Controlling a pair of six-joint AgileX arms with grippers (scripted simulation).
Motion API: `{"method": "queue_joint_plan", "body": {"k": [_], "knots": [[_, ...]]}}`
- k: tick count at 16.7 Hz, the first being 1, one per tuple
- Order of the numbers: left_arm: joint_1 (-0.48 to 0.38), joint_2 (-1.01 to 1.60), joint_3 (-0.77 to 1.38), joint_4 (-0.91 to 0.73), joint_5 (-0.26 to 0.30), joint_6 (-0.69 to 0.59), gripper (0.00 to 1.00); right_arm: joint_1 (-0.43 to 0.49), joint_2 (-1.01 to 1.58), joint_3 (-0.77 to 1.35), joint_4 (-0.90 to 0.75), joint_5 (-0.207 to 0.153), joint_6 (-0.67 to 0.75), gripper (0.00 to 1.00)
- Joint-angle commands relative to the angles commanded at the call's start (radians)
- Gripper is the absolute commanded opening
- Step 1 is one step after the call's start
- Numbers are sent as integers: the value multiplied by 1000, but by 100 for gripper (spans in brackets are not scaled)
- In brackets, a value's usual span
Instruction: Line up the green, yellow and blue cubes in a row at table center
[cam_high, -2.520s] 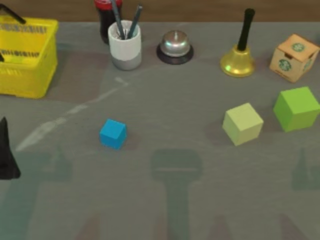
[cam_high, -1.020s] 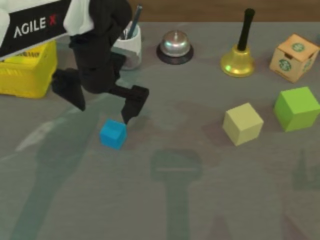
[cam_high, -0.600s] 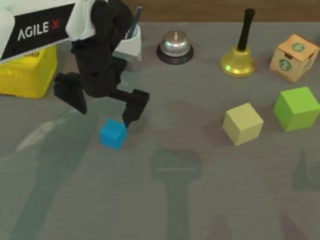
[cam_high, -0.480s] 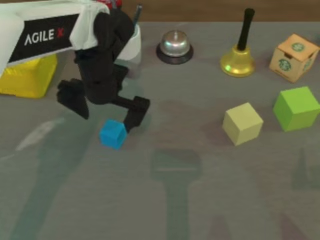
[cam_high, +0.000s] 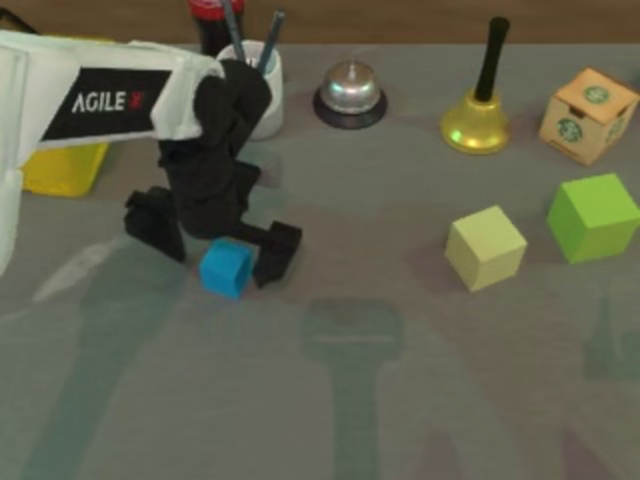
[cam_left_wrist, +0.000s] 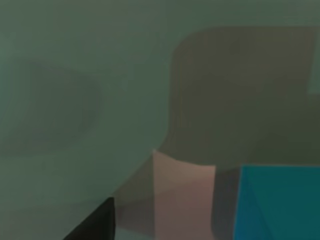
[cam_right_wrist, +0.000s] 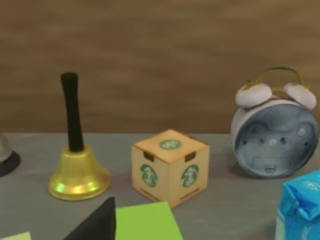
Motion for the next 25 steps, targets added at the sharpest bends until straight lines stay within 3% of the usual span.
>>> {"method": "queue_joint_plan", "body": {"k": [1, 14, 25], "knots": [[0, 0, 0, 0, 0, 0, 100, 0, 0, 0, 0, 0, 0, 100], [0, 0, 0, 0, 0, 0, 2, 0, 0, 0, 0, 0, 0, 100], [2, -39, 26, -29, -1, 1, 0, 0, 0, 0, 0, 0, 0, 100]]}}
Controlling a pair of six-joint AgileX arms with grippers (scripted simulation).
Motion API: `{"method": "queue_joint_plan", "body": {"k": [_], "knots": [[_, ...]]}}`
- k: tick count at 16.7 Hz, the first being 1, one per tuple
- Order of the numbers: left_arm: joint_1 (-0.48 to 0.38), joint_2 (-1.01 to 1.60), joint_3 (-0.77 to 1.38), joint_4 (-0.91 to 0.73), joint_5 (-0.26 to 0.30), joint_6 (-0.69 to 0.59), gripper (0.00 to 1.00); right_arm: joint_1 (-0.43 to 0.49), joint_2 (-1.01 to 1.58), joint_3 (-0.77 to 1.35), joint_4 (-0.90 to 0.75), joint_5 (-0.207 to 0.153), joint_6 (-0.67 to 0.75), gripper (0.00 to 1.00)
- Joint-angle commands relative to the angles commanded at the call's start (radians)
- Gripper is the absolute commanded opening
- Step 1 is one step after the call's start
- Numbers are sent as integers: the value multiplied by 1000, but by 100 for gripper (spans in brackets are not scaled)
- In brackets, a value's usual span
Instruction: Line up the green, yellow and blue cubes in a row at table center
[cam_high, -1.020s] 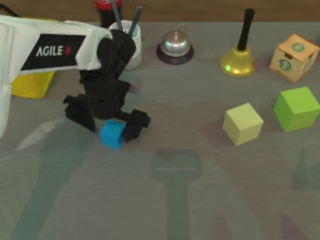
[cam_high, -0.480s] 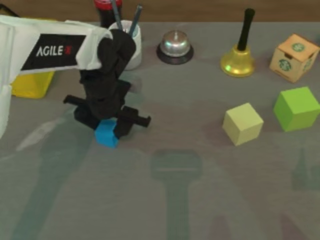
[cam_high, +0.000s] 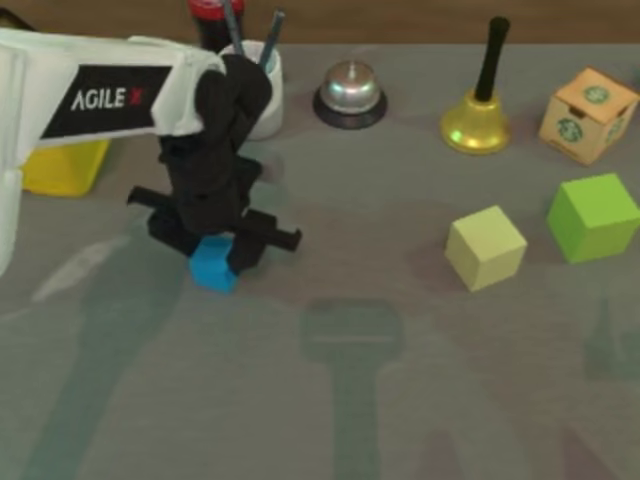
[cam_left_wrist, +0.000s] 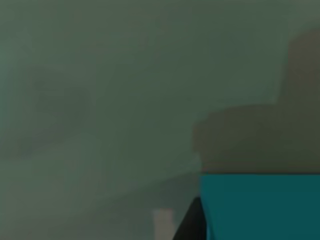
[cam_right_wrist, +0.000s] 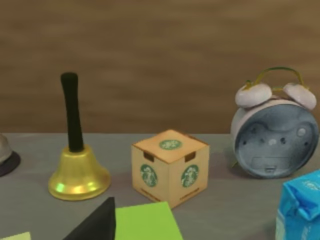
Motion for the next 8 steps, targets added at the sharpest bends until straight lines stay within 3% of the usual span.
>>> {"method": "queue_joint_plan", "body": {"k": [8], "knots": [[18, -82, 134, -218, -1, -3, 0, 0, 0, 0, 0, 0, 0, 100]]}}
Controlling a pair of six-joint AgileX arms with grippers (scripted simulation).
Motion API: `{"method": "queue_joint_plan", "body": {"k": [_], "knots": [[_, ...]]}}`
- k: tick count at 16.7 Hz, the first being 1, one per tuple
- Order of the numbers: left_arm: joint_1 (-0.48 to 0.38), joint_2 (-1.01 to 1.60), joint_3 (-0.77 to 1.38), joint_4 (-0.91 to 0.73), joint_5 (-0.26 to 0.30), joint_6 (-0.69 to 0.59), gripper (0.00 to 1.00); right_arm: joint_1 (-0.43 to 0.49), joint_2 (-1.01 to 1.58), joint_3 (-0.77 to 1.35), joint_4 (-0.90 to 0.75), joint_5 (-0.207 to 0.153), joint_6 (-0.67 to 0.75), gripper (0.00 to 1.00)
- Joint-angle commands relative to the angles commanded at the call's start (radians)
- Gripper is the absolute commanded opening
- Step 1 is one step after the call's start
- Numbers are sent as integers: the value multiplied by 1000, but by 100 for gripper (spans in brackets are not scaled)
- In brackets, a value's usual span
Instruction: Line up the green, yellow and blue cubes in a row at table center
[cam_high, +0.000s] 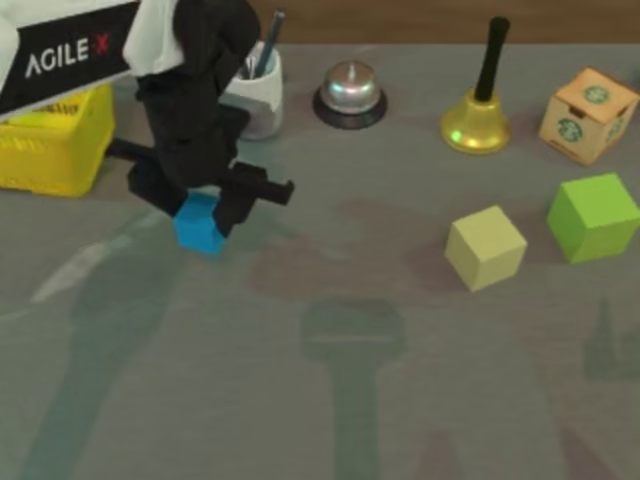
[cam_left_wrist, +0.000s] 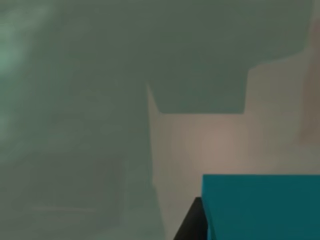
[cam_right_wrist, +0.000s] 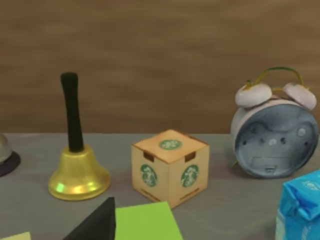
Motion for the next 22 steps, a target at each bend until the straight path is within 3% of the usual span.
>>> {"method": "queue_joint_plan", "body": {"k": [7, 10, 17, 22], "knots": [[-55, 39, 58, -28, -3, -68, 0, 0, 0, 0, 0, 0, 0, 100], [-150, 100, 169, -86, -7, -225, 0, 0, 0, 0, 0, 0, 0, 100], [-429, 252, 465, -247, -18, -740, 0, 0, 0, 0, 0, 0, 0, 100], [-532, 289, 568, -294, -24, -897, 0, 0, 0, 0, 0, 0, 0, 100]]}}
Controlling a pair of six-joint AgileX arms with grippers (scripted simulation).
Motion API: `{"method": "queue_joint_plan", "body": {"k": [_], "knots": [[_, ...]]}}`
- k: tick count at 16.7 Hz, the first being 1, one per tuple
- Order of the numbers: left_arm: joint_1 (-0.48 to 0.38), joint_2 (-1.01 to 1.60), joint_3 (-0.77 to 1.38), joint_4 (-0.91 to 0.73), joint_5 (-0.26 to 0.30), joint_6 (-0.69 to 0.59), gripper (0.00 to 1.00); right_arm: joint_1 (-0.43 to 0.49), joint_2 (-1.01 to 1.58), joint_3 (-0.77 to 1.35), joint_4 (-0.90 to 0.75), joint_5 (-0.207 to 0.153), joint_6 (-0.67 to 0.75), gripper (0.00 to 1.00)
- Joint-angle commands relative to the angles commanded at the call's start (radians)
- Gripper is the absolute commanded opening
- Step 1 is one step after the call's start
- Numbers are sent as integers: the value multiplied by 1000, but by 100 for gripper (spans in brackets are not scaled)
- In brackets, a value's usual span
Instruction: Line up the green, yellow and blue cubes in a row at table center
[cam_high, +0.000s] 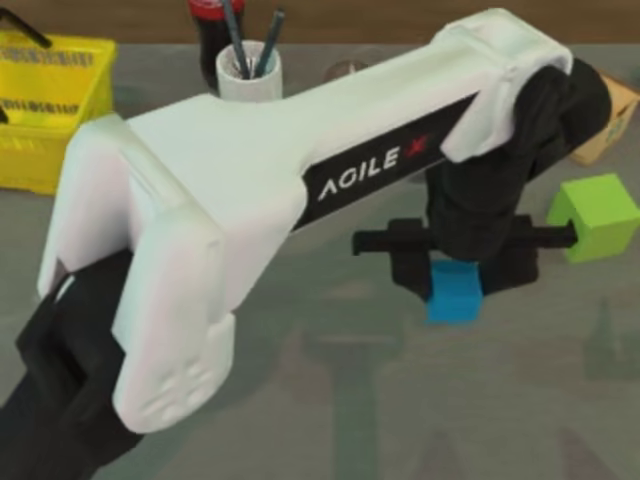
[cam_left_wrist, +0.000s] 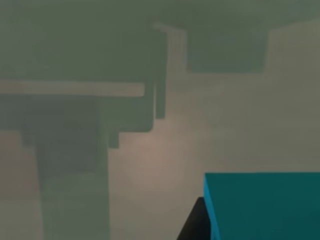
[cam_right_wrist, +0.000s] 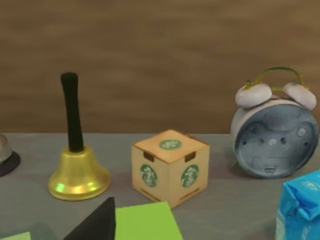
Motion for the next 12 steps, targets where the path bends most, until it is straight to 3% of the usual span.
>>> {"method": "queue_joint_plan", "body": {"k": [6, 12], "knots": [[3, -5, -19, 19, 1, 3, 0, 0, 0, 0, 0, 0, 0, 100], [2, 9, -220, 234, 0, 0, 0, 0, 0, 0, 0, 0, 0, 100]]}}
